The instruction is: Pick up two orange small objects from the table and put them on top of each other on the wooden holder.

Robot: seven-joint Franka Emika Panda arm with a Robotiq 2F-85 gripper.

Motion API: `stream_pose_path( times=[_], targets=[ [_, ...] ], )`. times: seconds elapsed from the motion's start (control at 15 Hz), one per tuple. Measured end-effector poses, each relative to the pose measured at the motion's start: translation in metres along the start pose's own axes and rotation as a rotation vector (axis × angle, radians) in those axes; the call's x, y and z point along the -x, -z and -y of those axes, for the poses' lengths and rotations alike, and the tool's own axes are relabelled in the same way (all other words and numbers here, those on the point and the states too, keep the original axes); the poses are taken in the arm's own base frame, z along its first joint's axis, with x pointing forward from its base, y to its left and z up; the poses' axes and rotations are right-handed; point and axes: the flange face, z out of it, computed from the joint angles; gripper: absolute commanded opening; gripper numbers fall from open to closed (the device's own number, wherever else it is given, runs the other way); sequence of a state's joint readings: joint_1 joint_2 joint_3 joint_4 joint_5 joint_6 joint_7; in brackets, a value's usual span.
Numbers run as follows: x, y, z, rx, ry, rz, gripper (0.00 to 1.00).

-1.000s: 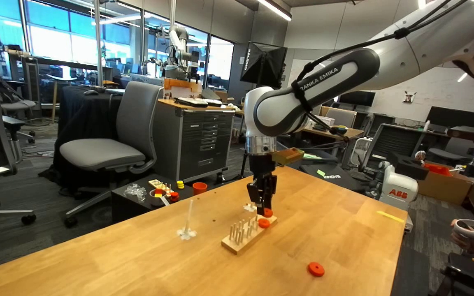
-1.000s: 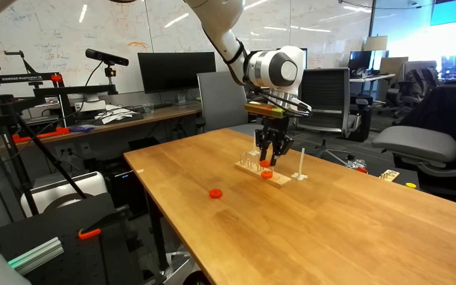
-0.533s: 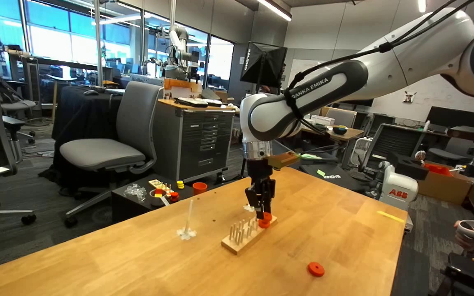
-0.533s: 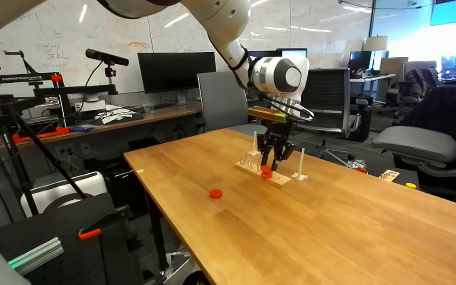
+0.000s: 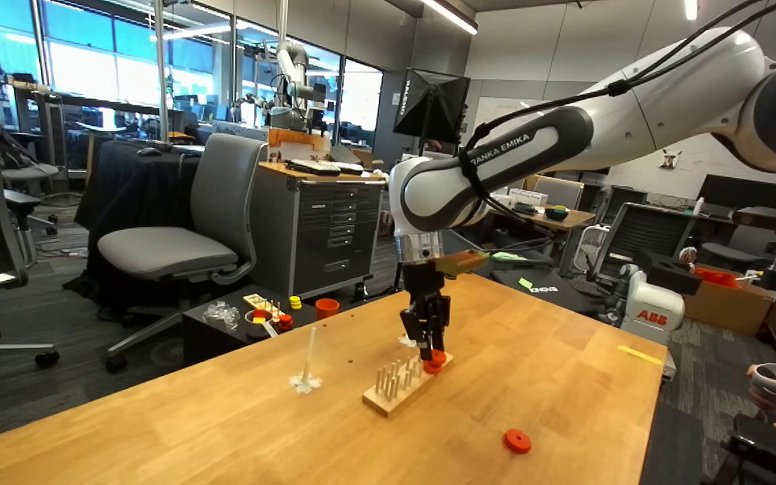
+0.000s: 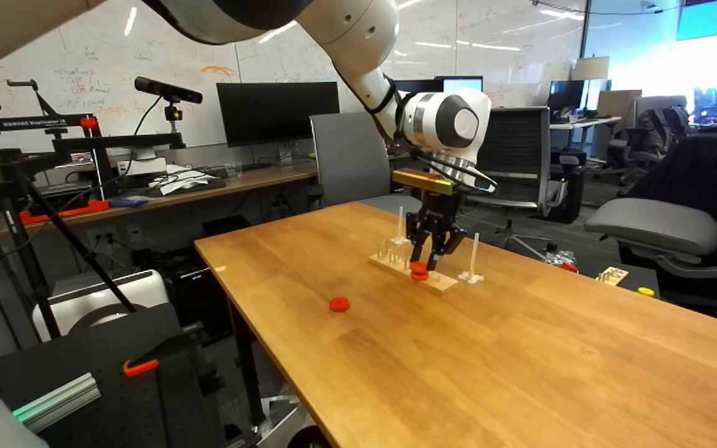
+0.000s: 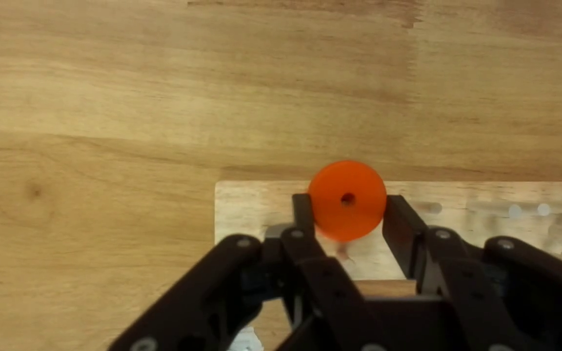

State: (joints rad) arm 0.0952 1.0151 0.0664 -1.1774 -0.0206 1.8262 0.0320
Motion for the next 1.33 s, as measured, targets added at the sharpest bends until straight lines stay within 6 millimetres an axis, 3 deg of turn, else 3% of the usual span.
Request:
stream_pose_path(
  times=[1.33],
  targets=[
    [-0.0076, 0.0002, -0.0035, -0.006, -0.007, 0.036, 0.16]
  ],
)
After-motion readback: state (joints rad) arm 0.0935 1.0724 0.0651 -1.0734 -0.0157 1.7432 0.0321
